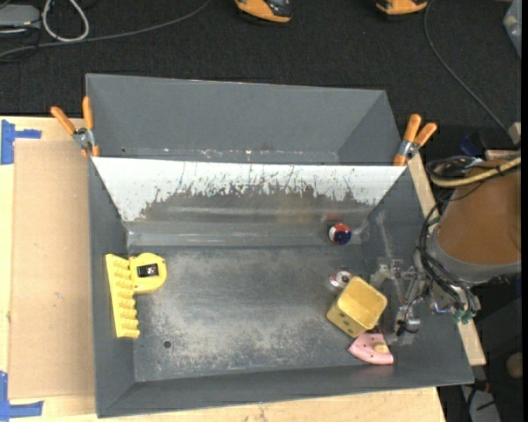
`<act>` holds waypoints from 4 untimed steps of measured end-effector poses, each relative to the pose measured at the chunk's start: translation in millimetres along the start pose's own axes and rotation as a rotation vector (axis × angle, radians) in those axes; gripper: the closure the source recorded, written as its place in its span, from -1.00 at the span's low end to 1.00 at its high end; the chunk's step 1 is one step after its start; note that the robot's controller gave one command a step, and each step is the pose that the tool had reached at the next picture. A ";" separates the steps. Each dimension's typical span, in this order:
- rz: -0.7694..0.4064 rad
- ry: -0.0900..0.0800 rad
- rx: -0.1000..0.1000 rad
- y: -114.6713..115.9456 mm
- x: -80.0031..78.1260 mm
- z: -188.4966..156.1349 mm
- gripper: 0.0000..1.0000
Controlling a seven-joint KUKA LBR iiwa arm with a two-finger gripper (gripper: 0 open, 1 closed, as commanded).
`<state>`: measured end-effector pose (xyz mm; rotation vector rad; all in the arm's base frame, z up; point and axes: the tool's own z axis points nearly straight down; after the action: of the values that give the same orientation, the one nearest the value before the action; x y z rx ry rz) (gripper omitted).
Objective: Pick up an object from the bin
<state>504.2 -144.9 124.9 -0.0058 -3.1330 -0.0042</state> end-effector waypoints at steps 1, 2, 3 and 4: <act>-0.005 -0.007 0.002 0.4 -1.7 -4.4 -1.00; -0.139 -0.006 0.004 22.7 -20.2 5.4 -1.00; -0.284 -0.005 0.002 72.3 -28.2 -5.1 -1.00; -0.450 -0.004 0.001 76.3 -24.8 43.0 1.00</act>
Offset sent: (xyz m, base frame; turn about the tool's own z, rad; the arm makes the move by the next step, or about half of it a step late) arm 0.0385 0.0498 -0.0160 -0.2783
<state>528.9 -68.5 81.8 0.6937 -3.0599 -0.0060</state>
